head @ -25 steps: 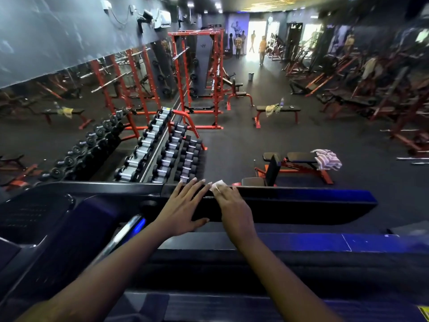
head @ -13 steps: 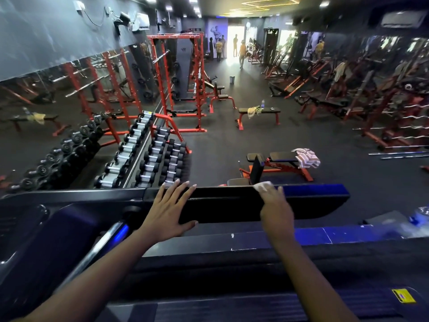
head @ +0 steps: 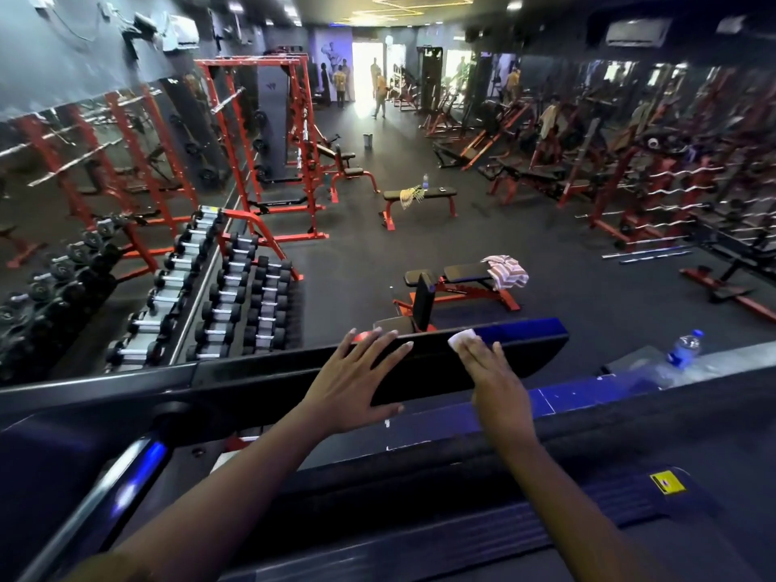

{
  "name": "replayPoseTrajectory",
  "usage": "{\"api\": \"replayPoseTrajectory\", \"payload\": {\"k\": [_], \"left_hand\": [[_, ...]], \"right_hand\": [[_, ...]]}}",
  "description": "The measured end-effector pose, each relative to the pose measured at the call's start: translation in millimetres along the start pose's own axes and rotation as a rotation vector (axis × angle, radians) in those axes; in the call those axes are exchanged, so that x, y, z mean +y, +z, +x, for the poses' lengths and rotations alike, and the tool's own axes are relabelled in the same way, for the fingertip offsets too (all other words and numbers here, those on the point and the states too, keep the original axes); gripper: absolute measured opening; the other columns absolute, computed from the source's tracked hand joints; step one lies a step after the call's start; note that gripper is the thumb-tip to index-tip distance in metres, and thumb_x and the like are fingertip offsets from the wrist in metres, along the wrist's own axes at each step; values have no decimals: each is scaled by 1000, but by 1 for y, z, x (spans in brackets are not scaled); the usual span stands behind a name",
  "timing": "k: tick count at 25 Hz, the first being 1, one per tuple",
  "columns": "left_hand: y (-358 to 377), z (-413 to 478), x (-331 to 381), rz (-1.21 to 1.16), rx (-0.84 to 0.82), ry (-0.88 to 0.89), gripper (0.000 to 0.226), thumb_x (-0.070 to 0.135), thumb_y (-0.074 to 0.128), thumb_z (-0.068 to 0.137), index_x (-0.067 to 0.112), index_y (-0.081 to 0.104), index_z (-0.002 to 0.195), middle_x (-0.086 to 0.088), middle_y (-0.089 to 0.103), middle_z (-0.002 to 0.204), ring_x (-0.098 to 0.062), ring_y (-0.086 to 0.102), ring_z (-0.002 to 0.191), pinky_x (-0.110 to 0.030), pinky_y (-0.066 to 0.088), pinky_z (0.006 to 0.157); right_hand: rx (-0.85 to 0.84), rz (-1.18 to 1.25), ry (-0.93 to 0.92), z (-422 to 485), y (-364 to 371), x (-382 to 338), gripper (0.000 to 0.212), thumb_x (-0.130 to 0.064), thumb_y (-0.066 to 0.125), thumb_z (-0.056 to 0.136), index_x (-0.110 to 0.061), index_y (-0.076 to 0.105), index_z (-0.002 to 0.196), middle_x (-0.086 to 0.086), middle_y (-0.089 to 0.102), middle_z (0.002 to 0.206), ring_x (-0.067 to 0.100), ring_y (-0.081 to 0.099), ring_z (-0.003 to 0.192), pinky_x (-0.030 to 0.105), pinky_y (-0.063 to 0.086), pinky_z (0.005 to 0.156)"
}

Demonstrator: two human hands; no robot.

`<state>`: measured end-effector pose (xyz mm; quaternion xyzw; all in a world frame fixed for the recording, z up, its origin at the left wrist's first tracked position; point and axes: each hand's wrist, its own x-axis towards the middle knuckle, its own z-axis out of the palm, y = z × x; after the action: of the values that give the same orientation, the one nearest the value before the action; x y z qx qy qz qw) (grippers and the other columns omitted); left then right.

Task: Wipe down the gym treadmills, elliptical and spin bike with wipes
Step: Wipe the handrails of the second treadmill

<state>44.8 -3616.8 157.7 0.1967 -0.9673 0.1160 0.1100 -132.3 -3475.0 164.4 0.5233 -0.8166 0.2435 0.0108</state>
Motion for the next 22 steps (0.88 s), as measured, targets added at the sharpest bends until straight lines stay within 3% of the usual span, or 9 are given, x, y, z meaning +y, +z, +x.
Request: {"api": "replayPoseTrajectory", "payload": {"k": [5,8,11,19,22], "left_hand": [[7,-1,2,8,17,8,87,69,40,74,21,30,145,-8,46,143,-28,45,130,-42,20,113],[8,0,2,10,25,19,88,68,42,71,19,32,144,-9,46,143,-29,46,129,-42,19,109],[6,-1,0,8,38,24,88,67,44,72,19,31,144,-9,44,144,-29,44,131,-42,20,110],[1,58,28,-156,-3,57,74,59,38,83,22,27,147,-7,40,147,-30,32,139,-49,17,111],[8,74,36,-111,-35,69,74,61,37,82,21,33,145,-6,48,141,-29,45,131,-50,31,106]], "right_hand": [[26,-15,155,20,-19,17,61,11,39,88,-20,37,141,-6,30,151,25,17,142,36,37,102],[10,53,-65,21,0,-35,48,2,38,94,-16,42,138,1,37,147,25,26,138,36,32,110],[-41,8,-139,19,8,-50,50,-2,35,96,-14,31,144,2,26,152,23,17,142,29,19,113],[9,-57,158,30,-29,54,65,9,35,90,-25,31,144,-11,24,152,23,14,143,34,39,100],[76,-81,216,37,-40,82,66,14,37,87,-24,37,141,-8,32,149,27,17,142,36,40,99]]}}
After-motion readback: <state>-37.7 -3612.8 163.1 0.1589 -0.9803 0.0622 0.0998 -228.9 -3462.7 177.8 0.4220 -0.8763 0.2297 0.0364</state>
